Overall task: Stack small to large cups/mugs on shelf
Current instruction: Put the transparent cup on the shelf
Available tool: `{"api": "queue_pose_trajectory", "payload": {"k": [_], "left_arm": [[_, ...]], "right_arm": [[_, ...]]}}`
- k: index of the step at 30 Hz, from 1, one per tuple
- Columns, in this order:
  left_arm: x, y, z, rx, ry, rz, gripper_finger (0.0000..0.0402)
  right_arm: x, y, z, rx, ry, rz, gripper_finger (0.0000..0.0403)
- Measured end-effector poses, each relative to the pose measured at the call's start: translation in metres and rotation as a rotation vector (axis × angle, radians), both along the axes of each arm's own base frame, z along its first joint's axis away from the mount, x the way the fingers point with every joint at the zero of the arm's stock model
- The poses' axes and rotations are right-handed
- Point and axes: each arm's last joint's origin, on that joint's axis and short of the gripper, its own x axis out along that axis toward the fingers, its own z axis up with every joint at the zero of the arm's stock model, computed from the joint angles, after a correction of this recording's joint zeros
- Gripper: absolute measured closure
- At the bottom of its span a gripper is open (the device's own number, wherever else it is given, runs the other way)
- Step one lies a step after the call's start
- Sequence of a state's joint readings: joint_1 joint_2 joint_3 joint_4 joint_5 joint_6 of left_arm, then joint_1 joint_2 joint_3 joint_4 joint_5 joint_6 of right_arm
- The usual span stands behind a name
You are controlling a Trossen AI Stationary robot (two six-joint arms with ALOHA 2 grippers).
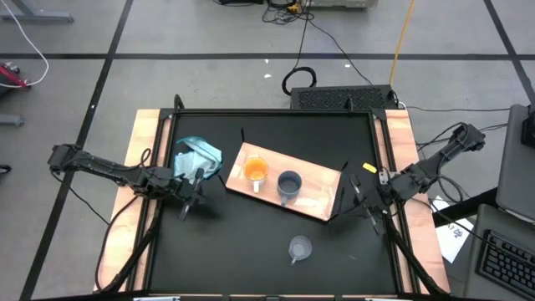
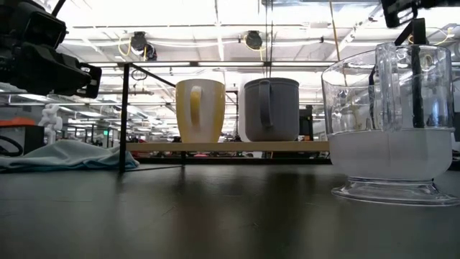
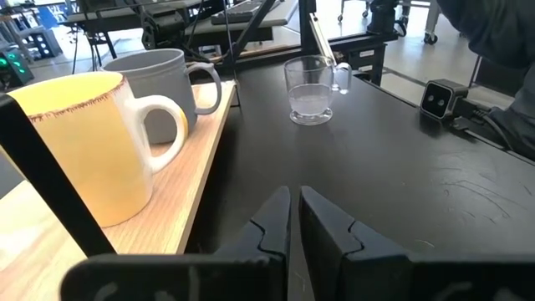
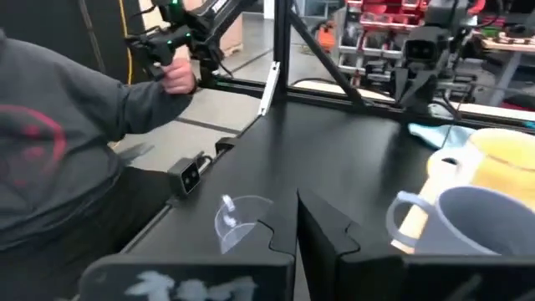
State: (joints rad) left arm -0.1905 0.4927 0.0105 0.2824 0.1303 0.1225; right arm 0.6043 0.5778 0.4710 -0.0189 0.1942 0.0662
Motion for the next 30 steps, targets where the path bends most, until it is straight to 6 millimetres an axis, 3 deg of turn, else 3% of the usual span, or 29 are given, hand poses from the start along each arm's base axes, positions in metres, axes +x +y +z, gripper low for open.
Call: {"api": "queue_pose_trajectory", "payload": {"k": [12, 30], "left_arm": [[0.000, 0.000, 0.000, -0.006, -0.003, 0.001, 0.0371], [0.000, 0.000, 0.001, 0.008, -0.008, -0.001, 0.0371]], "right_arm": [[-0.003, 0.002, -0.037, 0.060, -0.072, 0.116, 0.0403], [-0.012, -0.004, -0.053, 0.031, -0.128, 0.132, 0.0403]]}}
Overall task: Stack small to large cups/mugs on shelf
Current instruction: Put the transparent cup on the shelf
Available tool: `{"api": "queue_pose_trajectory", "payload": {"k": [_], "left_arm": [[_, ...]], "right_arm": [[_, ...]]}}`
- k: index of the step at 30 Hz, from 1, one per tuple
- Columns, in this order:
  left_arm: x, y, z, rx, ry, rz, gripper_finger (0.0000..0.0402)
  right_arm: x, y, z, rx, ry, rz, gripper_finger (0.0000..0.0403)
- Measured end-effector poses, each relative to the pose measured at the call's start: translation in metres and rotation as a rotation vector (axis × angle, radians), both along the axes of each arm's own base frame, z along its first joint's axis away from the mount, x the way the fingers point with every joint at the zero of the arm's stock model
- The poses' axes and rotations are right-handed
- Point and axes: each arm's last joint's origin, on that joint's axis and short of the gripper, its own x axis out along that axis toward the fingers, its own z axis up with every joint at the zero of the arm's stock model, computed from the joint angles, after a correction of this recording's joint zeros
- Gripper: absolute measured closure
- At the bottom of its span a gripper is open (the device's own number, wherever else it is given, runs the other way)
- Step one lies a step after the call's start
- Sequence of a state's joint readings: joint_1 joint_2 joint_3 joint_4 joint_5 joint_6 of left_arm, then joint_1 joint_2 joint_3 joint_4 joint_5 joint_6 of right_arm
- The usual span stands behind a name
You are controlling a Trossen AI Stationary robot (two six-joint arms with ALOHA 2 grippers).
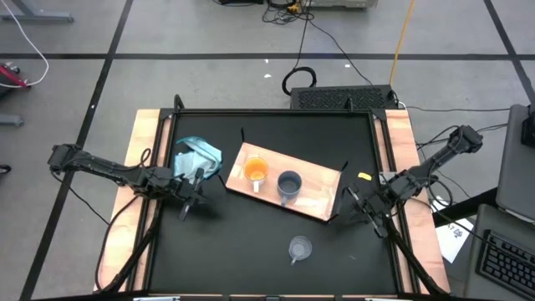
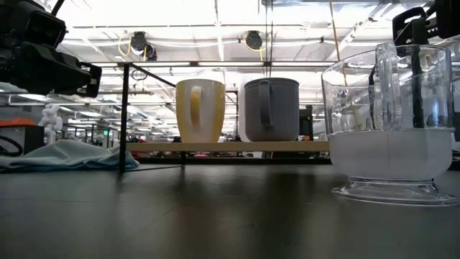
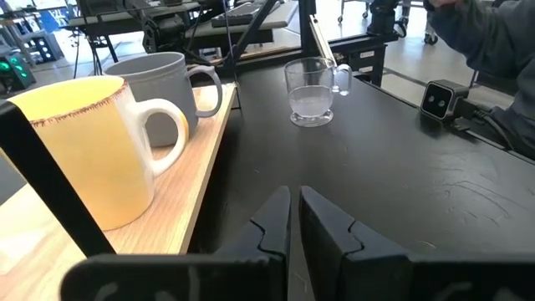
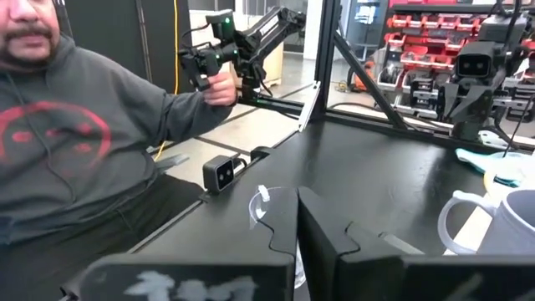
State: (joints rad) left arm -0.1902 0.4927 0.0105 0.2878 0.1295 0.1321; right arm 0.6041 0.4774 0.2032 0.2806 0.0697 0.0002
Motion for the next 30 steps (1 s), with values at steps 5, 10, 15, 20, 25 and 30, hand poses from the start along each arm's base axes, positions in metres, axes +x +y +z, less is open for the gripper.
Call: {"api": "queue_pose_trajectory", "payload": {"k": [5, 10, 15, 20, 25, 30], "left_arm": [[0.000, 0.000, 0.000, 0.016, -0.006, -0.004, 0.0371], [0.001, 0.000, 0.003, -0.008, -0.033, 0.015, 0.0371], [0.001, -0.002, 0.010, -0.035, -0.101, 0.015, 0.0395], [0.001, -0.005, 0.018, -0.057, -0.181, -0.015, 0.0399], [0.001, -0.009, 0.026, -0.143, -0.214, -0.041, 0.0400], [0.010, -0.018, 0.037, -0.164, -0.178, -0.062, 0.0400]], "right_arm": [[-0.002, -0.001, 0.000, 0.013, -0.011, -0.001, 0.0403], [-0.002, -0.001, 0.000, 0.014, -0.011, -0.004, 0.0403], [-0.002, -0.001, 0.000, 0.012, -0.013, -0.004, 0.0403], [-0.002, -0.001, 0.000, 0.002, -0.018, -0.003, 0.0403], [-0.002, -0.001, 0.000, -0.007, -0.024, -0.003, 0.0403], [-0.002, -0.001, 0.000, -0.018, -0.030, -0.004, 0.0403]]}}
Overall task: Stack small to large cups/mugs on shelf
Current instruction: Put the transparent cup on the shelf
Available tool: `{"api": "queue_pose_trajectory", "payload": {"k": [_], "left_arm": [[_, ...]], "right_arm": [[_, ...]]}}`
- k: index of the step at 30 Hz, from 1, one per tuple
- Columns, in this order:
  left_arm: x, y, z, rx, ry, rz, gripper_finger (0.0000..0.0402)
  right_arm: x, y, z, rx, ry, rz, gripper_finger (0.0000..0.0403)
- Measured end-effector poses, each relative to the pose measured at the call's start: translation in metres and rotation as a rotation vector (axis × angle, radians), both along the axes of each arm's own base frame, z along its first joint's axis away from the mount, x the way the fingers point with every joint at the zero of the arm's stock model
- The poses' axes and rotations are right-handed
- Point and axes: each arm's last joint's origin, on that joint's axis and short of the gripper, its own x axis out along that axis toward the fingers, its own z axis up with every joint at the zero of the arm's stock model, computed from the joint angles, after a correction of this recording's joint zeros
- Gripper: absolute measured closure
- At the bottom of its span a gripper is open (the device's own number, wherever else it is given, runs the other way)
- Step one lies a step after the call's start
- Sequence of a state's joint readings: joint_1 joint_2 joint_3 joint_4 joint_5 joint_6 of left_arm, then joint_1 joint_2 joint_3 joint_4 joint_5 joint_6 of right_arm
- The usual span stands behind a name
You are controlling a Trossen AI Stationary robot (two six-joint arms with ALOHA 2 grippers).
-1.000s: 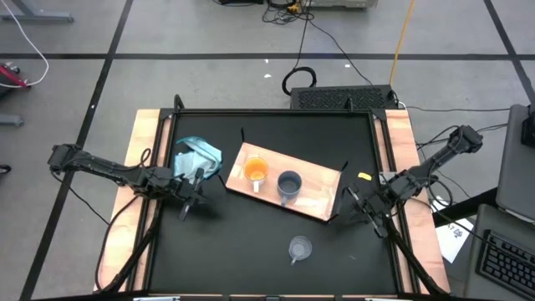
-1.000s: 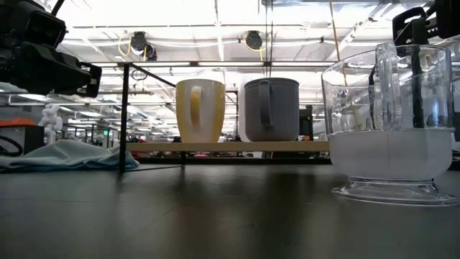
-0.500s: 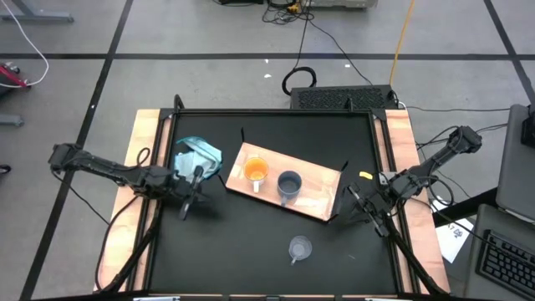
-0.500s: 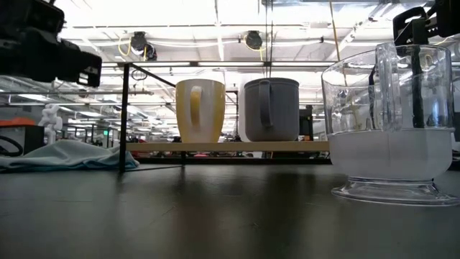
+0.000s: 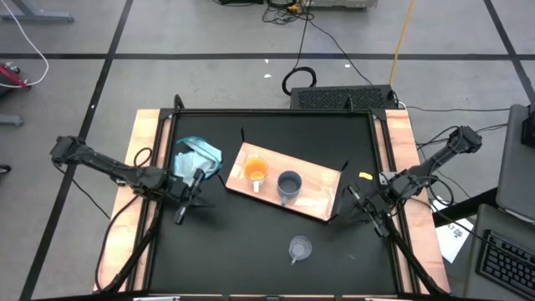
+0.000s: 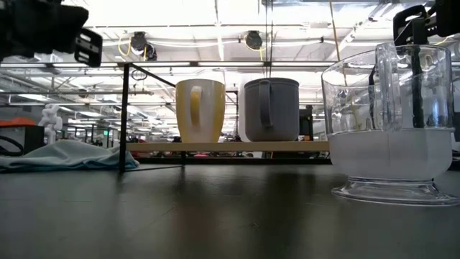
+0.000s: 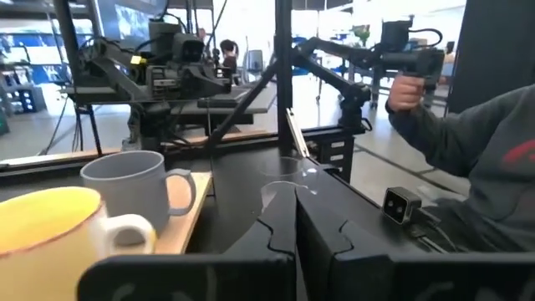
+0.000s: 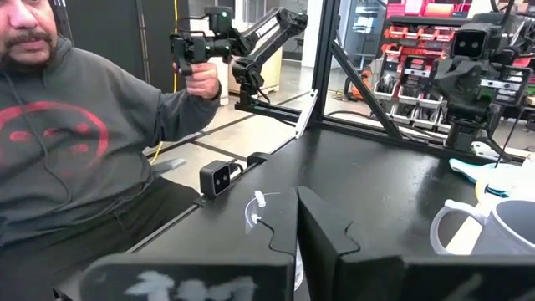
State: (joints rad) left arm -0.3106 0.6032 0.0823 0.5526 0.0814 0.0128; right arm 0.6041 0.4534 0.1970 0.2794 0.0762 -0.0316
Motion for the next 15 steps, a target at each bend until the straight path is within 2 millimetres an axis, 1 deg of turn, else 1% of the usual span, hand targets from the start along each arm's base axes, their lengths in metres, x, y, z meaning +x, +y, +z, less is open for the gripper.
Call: {"api": "queue_pose_trajectory", "payload": {"k": [5, 8, 11, 15], "left_arm": [[0.020, -0.015, 0.020, 0.067, 0.010, 0.002, 0.0401], [0.037, -0.023, 0.037, 0.094, -0.015, 0.051, 0.0401], [0.055, -0.031, 0.053, 0.105, -0.013, 0.056, 0.0401], [0.077, -0.040, 0.065, 0.122, 0.034, 0.052, 0.0401]], "right_arm": [[0.000, 0.000, 0.000, -0.004, -0.002, -0.001, 0.0403], [0.000, 0.000, 0.000, -0.004, -0.002, -0.001, 0.0403], [0.000, 0.000, 0.000, -0.004, -0.002, -0.001, 0.0403], [0.000, 0.000, 0.000, -0.003, -0.002, -0.001, 0.0403]]}}
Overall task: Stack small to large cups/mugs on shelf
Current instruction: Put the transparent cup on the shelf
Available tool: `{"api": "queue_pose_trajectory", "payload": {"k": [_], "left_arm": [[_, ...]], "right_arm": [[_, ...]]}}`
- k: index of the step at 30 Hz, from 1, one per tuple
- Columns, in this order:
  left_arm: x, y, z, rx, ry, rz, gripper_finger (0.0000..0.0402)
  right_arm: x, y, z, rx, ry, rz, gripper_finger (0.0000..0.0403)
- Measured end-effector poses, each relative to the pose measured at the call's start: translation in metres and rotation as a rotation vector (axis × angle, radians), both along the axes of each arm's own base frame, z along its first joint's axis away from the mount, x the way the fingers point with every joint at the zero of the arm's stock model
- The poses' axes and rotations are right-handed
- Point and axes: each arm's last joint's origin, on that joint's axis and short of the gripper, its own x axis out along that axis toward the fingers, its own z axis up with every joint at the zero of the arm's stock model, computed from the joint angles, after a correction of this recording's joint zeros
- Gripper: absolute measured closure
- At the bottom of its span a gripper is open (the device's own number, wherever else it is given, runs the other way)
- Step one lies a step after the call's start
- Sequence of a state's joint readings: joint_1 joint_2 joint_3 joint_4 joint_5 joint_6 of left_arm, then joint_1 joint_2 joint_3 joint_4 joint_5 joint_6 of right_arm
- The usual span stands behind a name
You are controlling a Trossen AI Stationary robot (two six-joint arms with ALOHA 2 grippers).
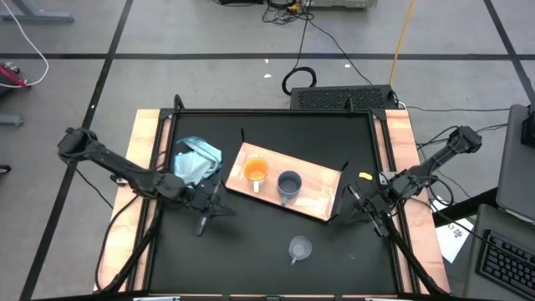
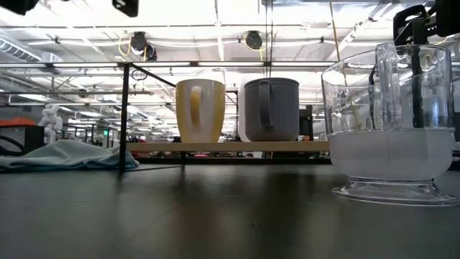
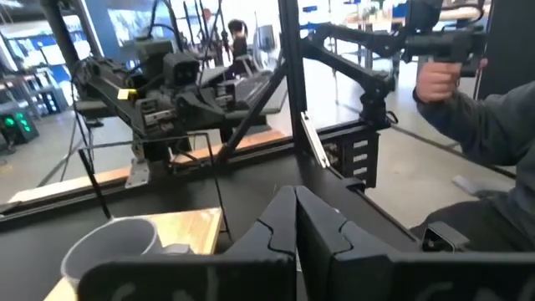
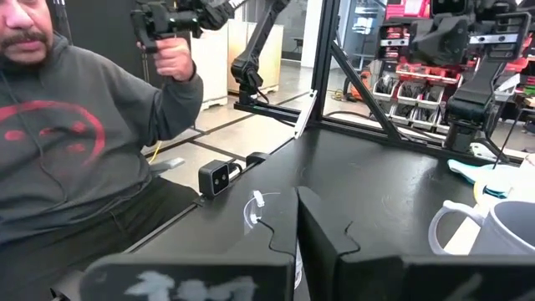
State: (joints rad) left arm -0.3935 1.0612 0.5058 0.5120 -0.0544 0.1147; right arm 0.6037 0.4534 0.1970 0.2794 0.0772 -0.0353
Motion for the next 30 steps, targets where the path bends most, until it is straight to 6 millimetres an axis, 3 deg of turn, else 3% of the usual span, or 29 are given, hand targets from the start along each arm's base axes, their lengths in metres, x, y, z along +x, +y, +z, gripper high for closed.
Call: {"api": "queue_pose_trajectory", "payload": {"k": [7, 22, 30], "left_arm": [[0.024, -0.005, 0.003, 0.007, 0.041, 0.031, 0.0401], [0.035, -0.010, -0.002, -0.082, 0.027, -0.067, 0.0401], [0.067, -0.021, -0.002, -0.080, 0.058, -0.118, 0.0401]], "right_arm": [[0.000, 0.000, 0.000, 0.020, 0.011, -0.002, 0.0403], [0.000, 0.000, 0.000, 0.016, 0.008, -0.001, 0.0403], [0.000, 0.000, 0.004, 0.023, -0.024, -0.004, 0.0403]]}}
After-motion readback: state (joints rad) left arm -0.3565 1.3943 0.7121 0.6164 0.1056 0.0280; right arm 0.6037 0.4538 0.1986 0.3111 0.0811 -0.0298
